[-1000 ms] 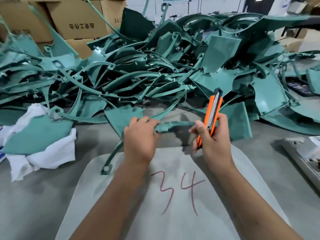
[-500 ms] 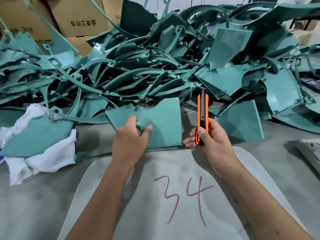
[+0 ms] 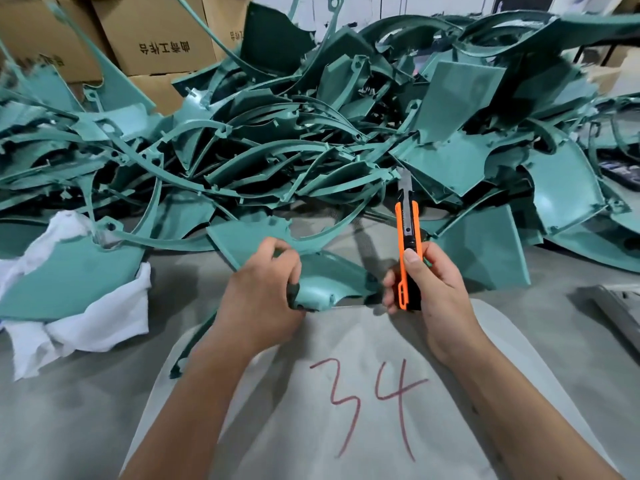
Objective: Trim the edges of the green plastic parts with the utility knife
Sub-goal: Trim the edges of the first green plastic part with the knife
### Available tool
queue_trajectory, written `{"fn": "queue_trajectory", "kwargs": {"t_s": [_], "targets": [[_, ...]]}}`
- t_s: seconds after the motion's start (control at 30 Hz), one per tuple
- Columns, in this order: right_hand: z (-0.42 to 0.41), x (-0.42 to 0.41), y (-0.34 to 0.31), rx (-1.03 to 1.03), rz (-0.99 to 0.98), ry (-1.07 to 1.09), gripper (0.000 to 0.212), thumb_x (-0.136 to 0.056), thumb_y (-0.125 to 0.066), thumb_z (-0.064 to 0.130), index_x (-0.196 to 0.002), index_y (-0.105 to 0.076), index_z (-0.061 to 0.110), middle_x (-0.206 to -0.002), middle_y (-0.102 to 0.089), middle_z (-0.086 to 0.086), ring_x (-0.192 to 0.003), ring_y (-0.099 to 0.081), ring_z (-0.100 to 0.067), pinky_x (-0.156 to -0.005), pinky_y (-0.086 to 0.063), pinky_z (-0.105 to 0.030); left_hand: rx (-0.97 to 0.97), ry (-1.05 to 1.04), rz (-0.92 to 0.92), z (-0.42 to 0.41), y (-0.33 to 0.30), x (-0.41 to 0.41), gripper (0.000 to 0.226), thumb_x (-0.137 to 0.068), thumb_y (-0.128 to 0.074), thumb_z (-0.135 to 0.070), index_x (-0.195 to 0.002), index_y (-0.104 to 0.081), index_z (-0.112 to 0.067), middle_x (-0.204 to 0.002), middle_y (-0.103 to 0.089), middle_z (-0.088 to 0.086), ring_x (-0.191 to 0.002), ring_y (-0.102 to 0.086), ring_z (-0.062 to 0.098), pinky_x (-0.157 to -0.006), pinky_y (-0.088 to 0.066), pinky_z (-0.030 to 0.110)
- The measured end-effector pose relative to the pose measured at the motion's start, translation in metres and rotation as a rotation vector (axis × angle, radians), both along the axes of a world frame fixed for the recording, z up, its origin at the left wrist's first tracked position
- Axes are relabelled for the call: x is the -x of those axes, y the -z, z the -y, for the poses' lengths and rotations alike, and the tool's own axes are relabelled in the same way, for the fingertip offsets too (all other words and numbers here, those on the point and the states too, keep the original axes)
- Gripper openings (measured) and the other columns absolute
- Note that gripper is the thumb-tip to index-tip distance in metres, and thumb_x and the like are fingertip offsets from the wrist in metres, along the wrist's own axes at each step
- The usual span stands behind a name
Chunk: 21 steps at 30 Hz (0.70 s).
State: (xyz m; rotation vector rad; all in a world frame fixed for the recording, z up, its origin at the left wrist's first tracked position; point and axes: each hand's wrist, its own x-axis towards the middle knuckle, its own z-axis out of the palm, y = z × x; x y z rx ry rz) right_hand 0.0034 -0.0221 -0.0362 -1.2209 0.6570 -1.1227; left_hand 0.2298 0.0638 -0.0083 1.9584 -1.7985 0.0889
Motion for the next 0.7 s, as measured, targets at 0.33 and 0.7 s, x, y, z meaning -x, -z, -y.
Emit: {"fn": "queue_trajectory", "kwargs": {"t_s": [0.33,0.7], "targets": [[0.001,0.0,0.004,-0.045,-0.039,-0.004,0.01,-0.111,-0.044,0.008,-0.11,-0.054,0.009,-0.083,-0.069,-0.009,-0.058,-0.061,-0.022,-0.054,-0.052,-0.029,-0.621,-0.084,-0.603,0.016,-0.051,-0.004,0.072,-0.061,-0.095,-0.05,-0.119,-0.056,-0.033,-0.111,-0.066,-0.001,-0.083,-0.072,0.013,-0.073,-0.058,0.03],[-0.001,0.003,0.002,0.044,-0.111,0.169,0.009,-0.109,-0.053,0.022,-0.1,-0.051,0.023,-0.074,-0.061,-0.014,-0.055,-0.059,-0.024,-0.046,-0.047,-0.032,-0.385,-0.027,-1.344,0.002,-0.058,-0.019,0.043,-0.07,-0.078,-0.014,-0.107,-0.065,0.003,-0.082,-0.066,0.01,-0.053,-0.051,0.01,-0.045,-0.045,0.018]]}}
